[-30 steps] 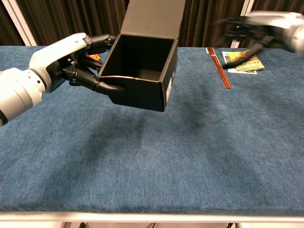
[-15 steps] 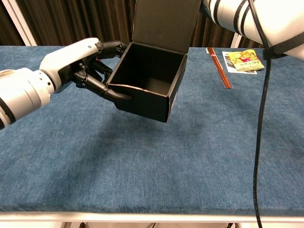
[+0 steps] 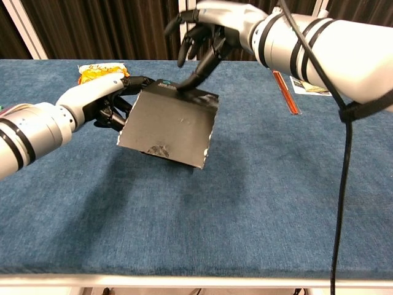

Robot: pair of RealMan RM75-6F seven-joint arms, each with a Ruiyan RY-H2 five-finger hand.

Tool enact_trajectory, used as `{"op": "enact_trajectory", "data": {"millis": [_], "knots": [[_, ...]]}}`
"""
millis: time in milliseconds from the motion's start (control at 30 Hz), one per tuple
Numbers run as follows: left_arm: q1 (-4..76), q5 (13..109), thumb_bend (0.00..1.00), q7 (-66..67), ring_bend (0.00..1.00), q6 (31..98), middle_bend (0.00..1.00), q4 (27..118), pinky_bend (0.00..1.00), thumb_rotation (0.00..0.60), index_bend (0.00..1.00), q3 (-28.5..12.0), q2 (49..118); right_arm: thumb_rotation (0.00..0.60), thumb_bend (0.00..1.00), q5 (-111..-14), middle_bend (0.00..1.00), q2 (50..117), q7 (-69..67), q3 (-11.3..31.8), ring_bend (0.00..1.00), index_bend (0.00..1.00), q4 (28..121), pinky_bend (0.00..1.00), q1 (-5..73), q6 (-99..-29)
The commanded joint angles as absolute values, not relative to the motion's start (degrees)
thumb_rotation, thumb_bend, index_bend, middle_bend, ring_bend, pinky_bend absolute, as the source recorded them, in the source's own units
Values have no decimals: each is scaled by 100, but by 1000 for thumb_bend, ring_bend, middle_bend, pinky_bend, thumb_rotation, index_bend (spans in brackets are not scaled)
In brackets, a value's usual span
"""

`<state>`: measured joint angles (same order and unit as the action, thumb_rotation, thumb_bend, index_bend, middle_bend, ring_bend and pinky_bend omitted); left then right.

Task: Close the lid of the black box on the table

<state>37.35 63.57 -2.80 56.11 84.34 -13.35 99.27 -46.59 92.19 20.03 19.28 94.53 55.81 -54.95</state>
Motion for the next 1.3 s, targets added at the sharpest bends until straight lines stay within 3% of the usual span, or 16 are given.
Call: {"op": "enact_trajectory", "data": {"millis": [33, 133, 267, 633, 1067, 1300], "knots": [[3782, 6087, 4, 12, 726, 5588, 451, 8301, 1000, 488, 315, -1352, 10043, 600, 30, -4076, 410, 9196, 2936, 1726, 271, 226, 9690, 457, 5842, -5916], [3850, 5824, 0, 339, 725, 5534, 309, 8231, 1000, 369, 115, -1374, 10091, 600, 26, -3841, 390, 9258, 3234, 1750, 256, 230, 9702, 399, 5978, -5997], [3873, 5645, 0, 671, 722, 5628, 193, 8160, 1000, 311, 5, -1368, 10165, 600, 26, -3585, 375, 9320, 3446, 1826, 237, 230, 9646, 354, 6131, -6026], [3717, 5799, 0, 1234, 702, 5882, 90, 8597, 1000, 284, 0, -1029, 9892, 600, 26, -3460, 366, 9417, 3440, 1907, 231, 230, 9686, 335, 6264, -6063], [3457, 5752, 0, 2157, 696, 6196, 52, 9335, 1000, 285, 0, -585, 9140, 600, 26, -3764, 371, 9765, 3484, 1727, 231, 230, 9820, 328, 6284, -6318], [3291, 5978, 0, 2238, 696, 6437, 47, 9523, 1000, 287, 0, -467, 8787, 600, 26, -4326, 378, 10009, 3796, 1255, 231, 259, 9574, 322, 6231, -6579]]}}
